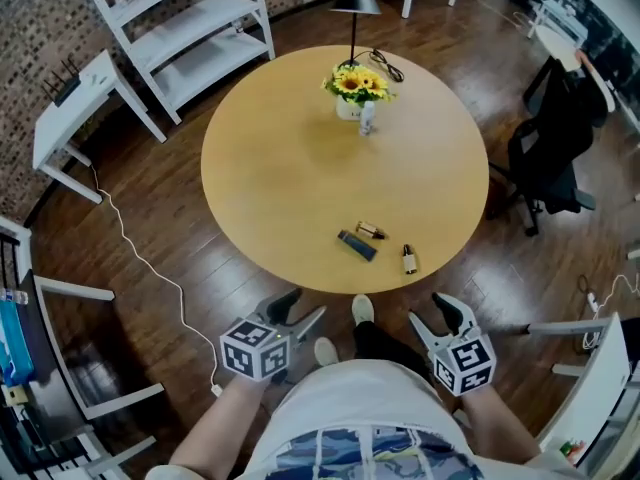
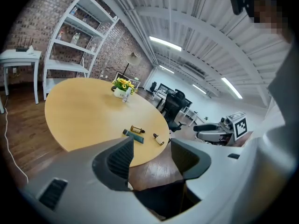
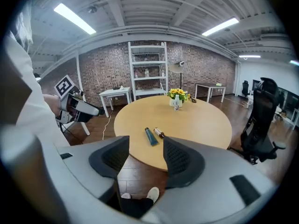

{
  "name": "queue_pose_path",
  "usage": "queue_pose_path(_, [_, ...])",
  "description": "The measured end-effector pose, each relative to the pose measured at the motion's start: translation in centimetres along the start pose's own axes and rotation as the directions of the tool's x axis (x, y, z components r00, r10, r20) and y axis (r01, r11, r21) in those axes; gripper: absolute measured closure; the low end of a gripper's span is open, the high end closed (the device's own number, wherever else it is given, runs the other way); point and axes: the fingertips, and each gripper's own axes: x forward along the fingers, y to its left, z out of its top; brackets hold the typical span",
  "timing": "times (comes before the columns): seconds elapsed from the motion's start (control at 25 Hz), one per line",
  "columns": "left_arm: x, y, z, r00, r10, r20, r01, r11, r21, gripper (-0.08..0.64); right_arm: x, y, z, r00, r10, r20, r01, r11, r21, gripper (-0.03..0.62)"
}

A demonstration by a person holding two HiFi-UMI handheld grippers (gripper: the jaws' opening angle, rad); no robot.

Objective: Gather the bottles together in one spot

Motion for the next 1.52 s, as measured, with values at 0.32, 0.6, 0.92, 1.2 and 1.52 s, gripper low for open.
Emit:
queue_pose_path(0.32, [-2.6, -1.1, -5.5, 0.997, -0.007, -0.075, 0.006, 1.0, -0.018, 0.313, -1.3, 6.1, -1.9, 0.998, 0.047, -0.041, -0.048, 0.998, -0.034, 0.339])
queue_pose_path(0.6, [-3.8, -2.6, -5.4, 0.996, -0.086, 0.003, 0.086, 0.996, -0.016, 0.31, -1.5, 7.3, -1.8, 0.998, 0.046, -0.035, -0.047, 0.998, -0.029, 0.339])
queue_pose_path(0.92, [-4.1, -4.7, -5.3, 0.975, -0.219, -0.031, 0.22, 0.956, 0.195, 0.31, -1.5, 7.7, -1.6, 0.998, 0.053, -0.045, -0.053, 0.999, -0.001, 0.339])
queue_pose_path(1.2, [0.7, -1.2, -4.7, 0.978, -0.082, -0.191, 0.153, 0.907, 0.393, 0.31, -1.7, 5.0, -2.0, 0.998, 0.042, -0.047, -0.04, 0.999, 0.026, 0.339])
queue_pose_path(1.52, [11.1, 1.5, -0.9, 0.945, 0.008, -0.326, 0.177, 0.828, 0.532, 0.31, -1.5, -1.6, -2.2, 0.999, 0.008, -0.045, -0.004, 0.996, 0.09, 0.339])
